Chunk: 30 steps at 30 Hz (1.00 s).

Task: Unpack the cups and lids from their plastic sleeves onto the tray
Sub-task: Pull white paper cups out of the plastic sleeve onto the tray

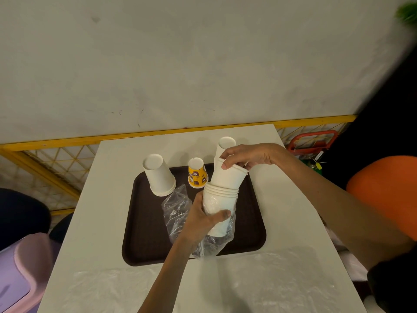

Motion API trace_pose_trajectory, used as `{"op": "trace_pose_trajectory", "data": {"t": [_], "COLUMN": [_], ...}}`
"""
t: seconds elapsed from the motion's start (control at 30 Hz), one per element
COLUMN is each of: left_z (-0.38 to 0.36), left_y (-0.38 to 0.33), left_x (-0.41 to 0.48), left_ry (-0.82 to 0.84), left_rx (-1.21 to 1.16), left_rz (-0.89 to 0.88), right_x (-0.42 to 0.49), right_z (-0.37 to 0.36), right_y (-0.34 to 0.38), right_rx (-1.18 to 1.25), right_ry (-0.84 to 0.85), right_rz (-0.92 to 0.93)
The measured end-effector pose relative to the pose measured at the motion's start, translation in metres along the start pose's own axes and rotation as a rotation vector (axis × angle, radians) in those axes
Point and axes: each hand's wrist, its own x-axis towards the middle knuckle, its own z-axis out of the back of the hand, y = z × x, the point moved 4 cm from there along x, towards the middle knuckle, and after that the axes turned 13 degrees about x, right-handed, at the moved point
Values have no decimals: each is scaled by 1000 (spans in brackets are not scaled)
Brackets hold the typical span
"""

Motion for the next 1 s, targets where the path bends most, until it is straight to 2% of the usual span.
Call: {"op": "trace_pose_trajectory", "data": {"t": [0.27,0.53,0.63,0.77,0.9,1.0], "left_z": [10,15,17,18,16,17], "left_y": [1,-11,-14,-11,-4,2], "left_x": [1,8,11,13,13,16], "left_ry": [-79,-135,-168,-187,-184,-183], "left_rx": [-100,-139,-163,-163,-152,-155], "left_rz": [-2,-27,-14,-1,18,30], "right_x": [-6,-11,-12,-4,13,30], "right_z": [22,24,24,37,48,45], "right_y": [-11,-21,-20,-12,-9,-13], "right_rx": [291,316,431,728,606,599], "right_ry": [-55,120,119,-163,-606,-732], "right_rz": [91,27,65,288,399,401]}}
